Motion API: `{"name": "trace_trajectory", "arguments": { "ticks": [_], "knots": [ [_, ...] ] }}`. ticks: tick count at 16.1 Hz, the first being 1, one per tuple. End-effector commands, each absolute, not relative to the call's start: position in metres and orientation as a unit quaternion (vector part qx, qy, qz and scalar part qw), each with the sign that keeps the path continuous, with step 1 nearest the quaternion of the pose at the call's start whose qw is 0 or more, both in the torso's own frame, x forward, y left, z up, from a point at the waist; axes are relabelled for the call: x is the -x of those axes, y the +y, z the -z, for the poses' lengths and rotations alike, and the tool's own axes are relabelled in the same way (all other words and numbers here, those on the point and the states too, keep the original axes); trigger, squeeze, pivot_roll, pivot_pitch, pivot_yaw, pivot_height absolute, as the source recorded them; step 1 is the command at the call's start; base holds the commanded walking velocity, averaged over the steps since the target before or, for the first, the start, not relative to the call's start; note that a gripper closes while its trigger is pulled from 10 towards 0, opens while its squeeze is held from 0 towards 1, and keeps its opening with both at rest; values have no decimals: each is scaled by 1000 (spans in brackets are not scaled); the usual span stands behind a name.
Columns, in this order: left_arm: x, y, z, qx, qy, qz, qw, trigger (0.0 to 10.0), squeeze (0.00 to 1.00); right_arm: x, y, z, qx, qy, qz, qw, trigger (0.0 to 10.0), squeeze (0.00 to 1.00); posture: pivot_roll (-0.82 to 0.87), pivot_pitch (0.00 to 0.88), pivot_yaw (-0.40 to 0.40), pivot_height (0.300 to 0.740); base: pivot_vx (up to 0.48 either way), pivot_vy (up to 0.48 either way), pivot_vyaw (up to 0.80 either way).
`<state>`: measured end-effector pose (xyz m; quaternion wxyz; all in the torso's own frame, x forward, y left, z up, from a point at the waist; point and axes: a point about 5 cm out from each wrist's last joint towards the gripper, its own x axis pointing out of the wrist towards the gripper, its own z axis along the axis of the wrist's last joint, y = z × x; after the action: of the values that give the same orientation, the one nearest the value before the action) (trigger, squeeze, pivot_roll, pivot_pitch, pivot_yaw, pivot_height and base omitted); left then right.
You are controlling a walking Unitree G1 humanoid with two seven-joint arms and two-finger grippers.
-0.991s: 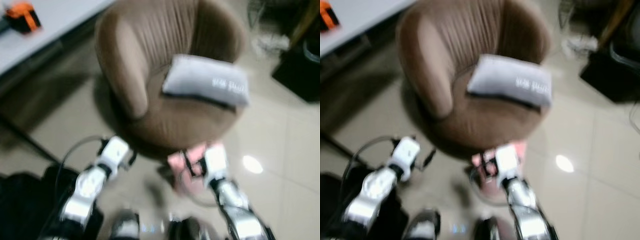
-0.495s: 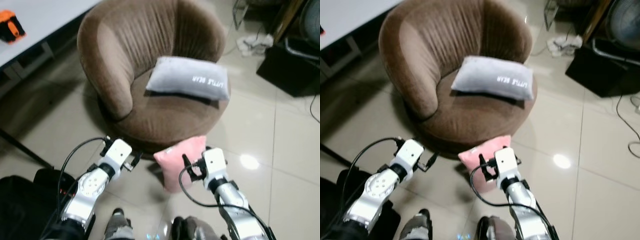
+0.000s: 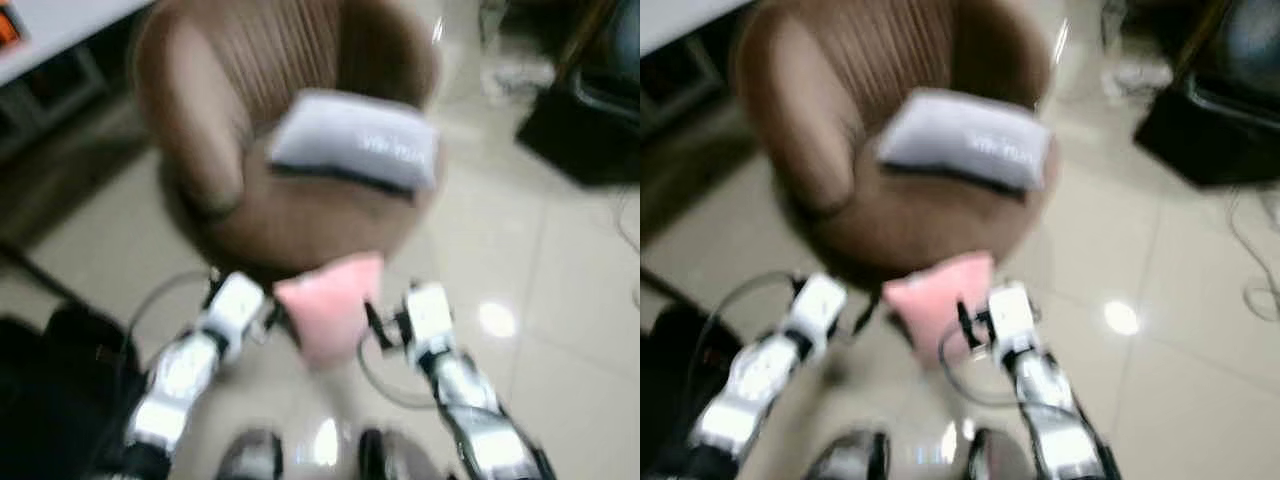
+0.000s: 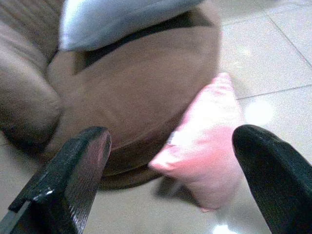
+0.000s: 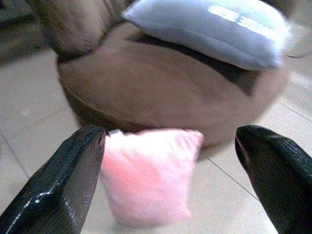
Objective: Move the pillow to the sofa from floor
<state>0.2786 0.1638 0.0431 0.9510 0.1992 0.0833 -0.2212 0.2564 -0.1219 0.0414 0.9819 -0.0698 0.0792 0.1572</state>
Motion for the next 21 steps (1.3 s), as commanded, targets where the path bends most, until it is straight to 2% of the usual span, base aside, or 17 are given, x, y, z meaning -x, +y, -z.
{"name": "trace_trajectory", "arguments": {
  "ticks": [1,6,7,8,9,21],
  "knots": [
    [-276,162,-40,-194,90,229,949,10000,0,-250,-125,-34,74,99,-153,981,10000,153,74,212,-21,740,472,0,0],
    [-277,164,-40,-196,88,224,951,10000,0,-250,-124,-35,79,95,-152,981,10000,192,76,200,-21,740,94,0,0],
    [-277,164,-41,-196,87,225,951,10000,0,-250,-125,-33,76,108,-151,980,10000,137,77,200,-22,740,0,0,0],
    [-277,164,-40,-195,87,225,951,10000,0,-251,-126,-33,65,111,-145,981,10000,118,77,200,-23,740,0,0,-619],
    [-277,163,-40,-196,87,225,950,10000,0,-251,-127,-32,62,112,-143,981,10000,43,76,200,-24,740,0,0,-600],
    [-276,166,-37,-178,99,219,954,10000,0,-249,-128,-28,54,123,-140,981,10000,47,78,215,-22,740,0,0,-607]
  ]
}}
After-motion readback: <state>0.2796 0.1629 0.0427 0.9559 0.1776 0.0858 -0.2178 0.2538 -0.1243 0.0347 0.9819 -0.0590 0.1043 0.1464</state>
